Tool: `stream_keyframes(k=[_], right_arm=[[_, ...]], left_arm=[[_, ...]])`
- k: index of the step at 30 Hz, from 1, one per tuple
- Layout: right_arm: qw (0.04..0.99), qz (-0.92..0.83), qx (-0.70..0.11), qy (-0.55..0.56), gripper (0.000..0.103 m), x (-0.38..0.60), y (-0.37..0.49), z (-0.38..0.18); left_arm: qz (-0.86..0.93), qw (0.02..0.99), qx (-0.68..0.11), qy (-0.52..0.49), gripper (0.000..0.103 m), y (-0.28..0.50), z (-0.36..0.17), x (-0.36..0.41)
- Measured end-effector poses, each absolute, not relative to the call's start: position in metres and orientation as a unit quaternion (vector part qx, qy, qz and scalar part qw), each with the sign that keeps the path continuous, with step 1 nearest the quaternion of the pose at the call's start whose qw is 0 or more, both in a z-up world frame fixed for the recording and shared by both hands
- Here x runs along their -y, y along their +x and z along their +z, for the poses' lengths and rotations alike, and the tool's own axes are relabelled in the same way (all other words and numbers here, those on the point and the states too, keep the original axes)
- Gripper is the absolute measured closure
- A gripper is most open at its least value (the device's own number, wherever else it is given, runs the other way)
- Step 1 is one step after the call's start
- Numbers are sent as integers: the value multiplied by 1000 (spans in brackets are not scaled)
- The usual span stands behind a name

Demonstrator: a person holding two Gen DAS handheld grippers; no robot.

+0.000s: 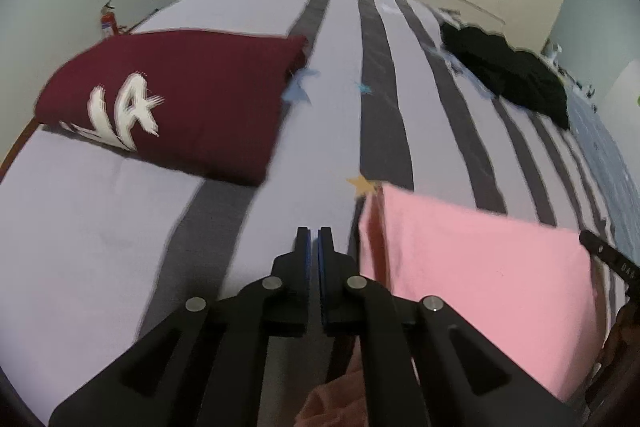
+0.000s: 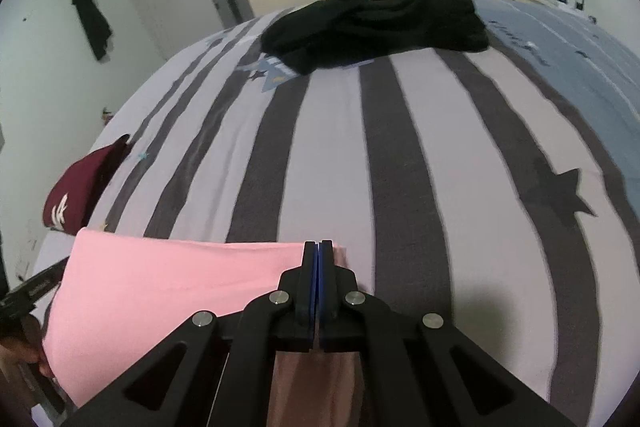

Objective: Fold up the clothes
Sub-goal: 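Smooth the folded pink T-shirt flat with both open grippers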

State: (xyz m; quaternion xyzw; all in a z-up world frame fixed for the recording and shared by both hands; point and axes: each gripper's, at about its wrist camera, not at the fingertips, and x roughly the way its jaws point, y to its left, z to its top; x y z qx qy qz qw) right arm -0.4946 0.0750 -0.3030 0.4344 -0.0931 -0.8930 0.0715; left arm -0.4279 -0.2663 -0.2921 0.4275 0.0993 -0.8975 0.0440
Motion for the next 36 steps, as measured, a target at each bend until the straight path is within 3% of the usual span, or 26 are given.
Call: stream_keyframes(k=[2, 4, 13, 36], right_arm=[[63, -892, 117, 432, 88, -86, -492, -295], [58, -890, 132, 432, 84, -92, -483, -285], [130, -902, 46, 410, 82, -40, -387, -243], [183, -889, 81, 412, 82, 9, -368, -290]], left_arm=[[-907, 30, -90, 410, 101, -418, -275, 263], [-914, 4, -83, 397, 101, -408, -259, 252], [-912, -91, -97, 389, 101, -341, -238, 184], [-902, -123, -88, 403, 101, -322, -279, 141]])
